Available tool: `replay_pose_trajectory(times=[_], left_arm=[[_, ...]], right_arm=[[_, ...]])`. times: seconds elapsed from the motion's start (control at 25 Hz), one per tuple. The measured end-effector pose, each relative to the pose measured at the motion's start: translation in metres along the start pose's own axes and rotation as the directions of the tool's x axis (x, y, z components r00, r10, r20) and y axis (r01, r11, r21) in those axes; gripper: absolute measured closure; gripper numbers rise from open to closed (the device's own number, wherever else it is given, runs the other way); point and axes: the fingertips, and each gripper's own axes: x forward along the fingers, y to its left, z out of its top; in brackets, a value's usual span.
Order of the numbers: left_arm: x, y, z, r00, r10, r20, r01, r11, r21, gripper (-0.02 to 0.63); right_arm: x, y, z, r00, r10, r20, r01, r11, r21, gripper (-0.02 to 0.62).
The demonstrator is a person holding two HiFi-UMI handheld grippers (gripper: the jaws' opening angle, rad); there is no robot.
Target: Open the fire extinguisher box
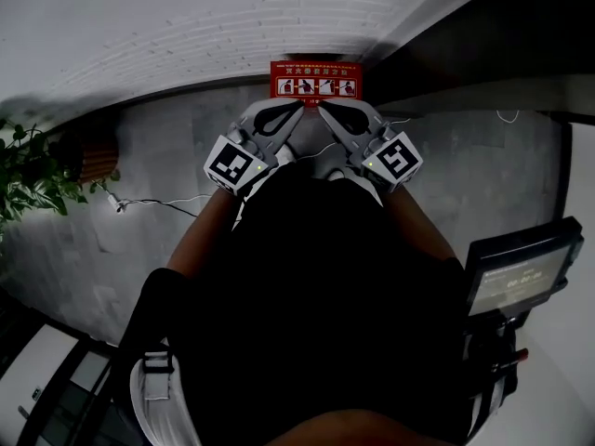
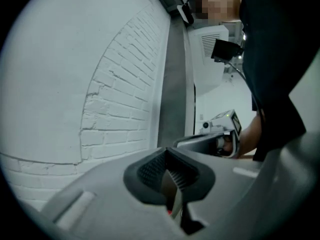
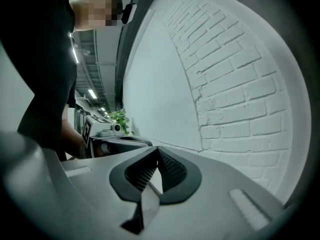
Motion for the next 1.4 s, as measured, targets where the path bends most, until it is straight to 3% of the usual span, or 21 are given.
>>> replay_pose_trajectory(times=[0.24, 0.48, 0.64, 0.96, 1.12, 1.24, 1.4], left_arm=[[0.005, 0.046, -0.022, 0.999, -0.036, -0.031, 0.035, 0.999, -0.012, 0.606], [0.008, 0.041, -0.020, 0.999, -0.040, -0.030, 0.039, 0.998, -0.040, 0.606], [0.034, 0.052, -0.042, 0.994, -0.041, -0.101, 0.033, 0.997, -0.075, 0.606], [0.081, 0.056, -0.121, 0.978, -0.064, -0.201, 0.026, 0.982, -0.186, 0.606], [0.094, 0.045, -0.175, 0.959, -0.128, -0.252, 0.067, 0.970, -0.236, 0.606], [0.107, 0.057, -0.223, 0.960, -0.111, -0.257, 0.049, 0.970, -0.238, 0.606], [0.123, 0.060, -0.285, 0.944, -0.116, -0.308, 0.034, 0.965, -0.261, 0.606]], right_arm=[[0.034, -0.030, -0.013, 0.998, -0.055, -0.020, 0.056, 0.998, 0.031, 0.586], [0.028, -0.034, -0.014, 0.996, -0.094, -0.011, 0.094, 0.995, 0.043, 0.586], [0.024, -0.072, -0.034, 0.994, -0.113, -0.008, 0.113, 0.991, 0.073, 0.586], [0.021, -0.138, -0.112, 0.981, -0.189, -0.046, 0.193, 0.972, 0.137, 0.586], [0.005, -0.154, -0.172, 0.951, -0.287, -0.114, 0.305, 0.930, 0.206, 0.586], [0.006, -0.171, -0.220, 0.930, -0.320, -0.181, 0.356, 0.905, 0.233, 0.586], [-0.001, -0.185, -0.294, 0.899, -0.355, -0.256, 0.423, 0.857, 0.294, 0.586]])
